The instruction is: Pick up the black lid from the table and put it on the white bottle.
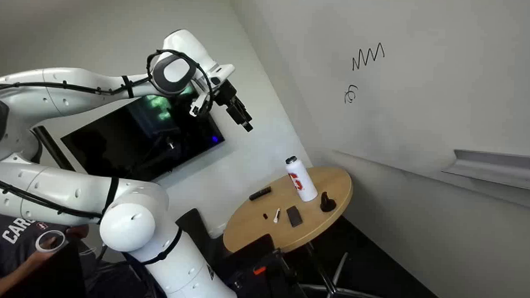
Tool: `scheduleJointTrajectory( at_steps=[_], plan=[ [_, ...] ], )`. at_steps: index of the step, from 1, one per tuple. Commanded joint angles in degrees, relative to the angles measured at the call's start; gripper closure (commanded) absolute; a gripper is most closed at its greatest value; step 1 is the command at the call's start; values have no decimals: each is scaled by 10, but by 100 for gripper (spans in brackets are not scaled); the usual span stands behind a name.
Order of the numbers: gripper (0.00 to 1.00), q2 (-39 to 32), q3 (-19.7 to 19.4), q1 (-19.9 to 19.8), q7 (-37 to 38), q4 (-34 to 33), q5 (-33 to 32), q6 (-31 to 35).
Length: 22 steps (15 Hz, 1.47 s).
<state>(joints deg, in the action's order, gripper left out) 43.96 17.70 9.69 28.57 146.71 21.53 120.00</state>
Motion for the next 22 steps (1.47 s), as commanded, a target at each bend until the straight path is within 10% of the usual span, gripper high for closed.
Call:
scheduleJointTrajectory(
  at_steps=[1,15,22],
  plan=[
    [0,0,0,-1,0,-2,0,-2],
    [0,-310,46,26,-175,-7,-168,218],
    [0,-330,33,41,-159,-6,-183,223]
  ],
)
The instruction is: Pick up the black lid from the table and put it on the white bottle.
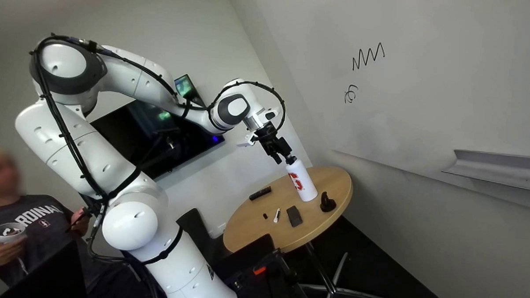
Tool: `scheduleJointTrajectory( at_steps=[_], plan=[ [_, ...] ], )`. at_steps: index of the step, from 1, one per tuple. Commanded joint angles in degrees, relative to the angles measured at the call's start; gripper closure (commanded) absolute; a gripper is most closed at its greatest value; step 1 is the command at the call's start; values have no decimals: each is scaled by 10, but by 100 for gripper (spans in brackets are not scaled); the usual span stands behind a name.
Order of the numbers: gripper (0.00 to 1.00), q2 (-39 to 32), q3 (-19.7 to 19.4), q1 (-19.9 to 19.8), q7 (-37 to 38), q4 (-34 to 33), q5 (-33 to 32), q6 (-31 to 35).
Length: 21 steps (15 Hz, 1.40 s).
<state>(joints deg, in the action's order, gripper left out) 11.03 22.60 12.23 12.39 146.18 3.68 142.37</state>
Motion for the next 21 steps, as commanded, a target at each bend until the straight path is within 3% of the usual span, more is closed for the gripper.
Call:
scheduleJointTrajectory(
  at_steps=[1,3,5,9,15,21],
  plan=[
    [0,0,-16,16,3,-1,-5,-1],
    [0,-15,-18,16,-3,-8,-1,6],
    [0,-54,-26,27,-56,-18,11,49],
    [0,-154,-32,27,-124,-53,-59,127],
    [0,-304,-69,60,-141,-167,-215,104],
    [0,-426,-43,63,-254,-273,-184,86]
  ],
)
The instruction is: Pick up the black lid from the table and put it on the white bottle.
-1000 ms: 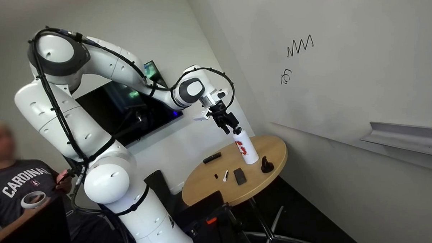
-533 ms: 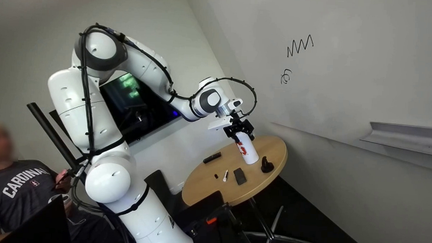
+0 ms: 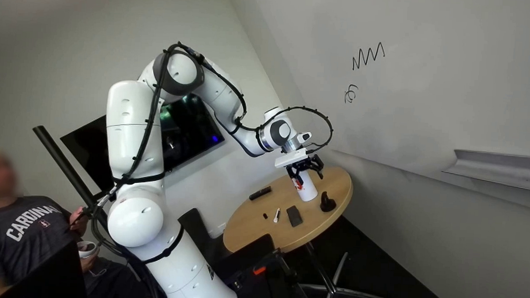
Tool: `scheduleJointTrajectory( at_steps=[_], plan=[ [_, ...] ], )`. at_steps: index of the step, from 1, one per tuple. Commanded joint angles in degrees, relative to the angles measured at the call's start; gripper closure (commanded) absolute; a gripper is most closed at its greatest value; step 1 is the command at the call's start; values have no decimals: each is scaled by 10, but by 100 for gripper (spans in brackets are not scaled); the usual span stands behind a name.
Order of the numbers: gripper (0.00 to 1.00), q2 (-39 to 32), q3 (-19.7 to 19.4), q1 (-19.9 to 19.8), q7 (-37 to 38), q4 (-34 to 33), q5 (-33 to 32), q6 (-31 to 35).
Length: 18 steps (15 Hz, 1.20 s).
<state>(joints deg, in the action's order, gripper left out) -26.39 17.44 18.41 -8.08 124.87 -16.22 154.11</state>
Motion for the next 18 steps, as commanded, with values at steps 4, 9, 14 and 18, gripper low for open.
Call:
scheduleJointTrajectory(
  at_steps=[4,9,14,18],
  plan=[
    [0,-101,-9,17,-56,-108,5,-58],
    [0,-141,-13,21,-59,-149,6,-75],
    [0,-170,-13,18,-61,-172,8,-80],
    [0,-186,-12,16,-63,-182,9,-81]
  ],
)
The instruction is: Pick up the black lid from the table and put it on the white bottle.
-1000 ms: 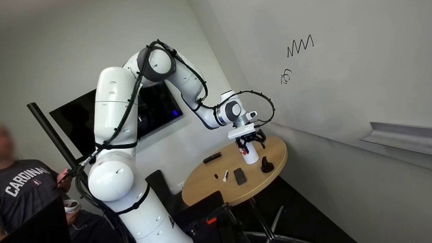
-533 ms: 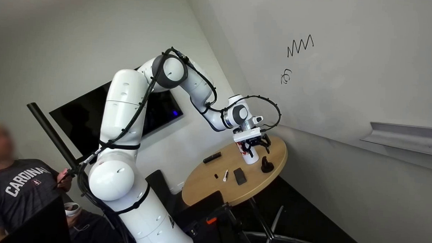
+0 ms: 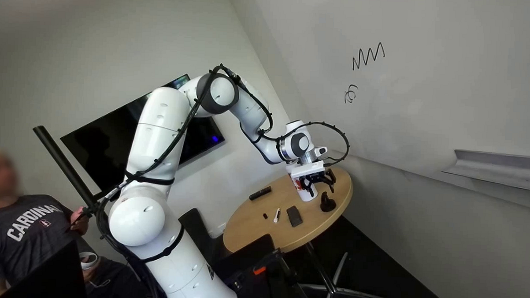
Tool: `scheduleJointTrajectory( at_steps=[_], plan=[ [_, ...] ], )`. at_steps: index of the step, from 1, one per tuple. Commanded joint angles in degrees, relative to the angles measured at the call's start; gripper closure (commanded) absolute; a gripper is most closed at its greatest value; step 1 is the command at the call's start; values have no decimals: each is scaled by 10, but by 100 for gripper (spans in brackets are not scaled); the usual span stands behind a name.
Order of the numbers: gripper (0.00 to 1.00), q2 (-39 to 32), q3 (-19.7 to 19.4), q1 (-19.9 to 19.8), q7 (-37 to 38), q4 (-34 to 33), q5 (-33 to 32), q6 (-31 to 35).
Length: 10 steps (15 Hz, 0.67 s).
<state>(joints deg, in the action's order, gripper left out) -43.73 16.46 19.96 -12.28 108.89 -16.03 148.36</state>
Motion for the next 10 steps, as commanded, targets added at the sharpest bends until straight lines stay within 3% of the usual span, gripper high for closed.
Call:
scheduleJointTrajectory(
  at_steps=[1,2,3,4,10],
  plan=[
    [0,-15,-2,0,-21,-24,8,-23],
    [0,-18,-3,1,-20,-25,7,-22],
    [25,-20,-3,1,-20,-26,7,-21],
    [26,-21,-3,1,-20,-27,7,-21],
    [73,-26,-3,1,-19,-32,7,-23]
  ],
)
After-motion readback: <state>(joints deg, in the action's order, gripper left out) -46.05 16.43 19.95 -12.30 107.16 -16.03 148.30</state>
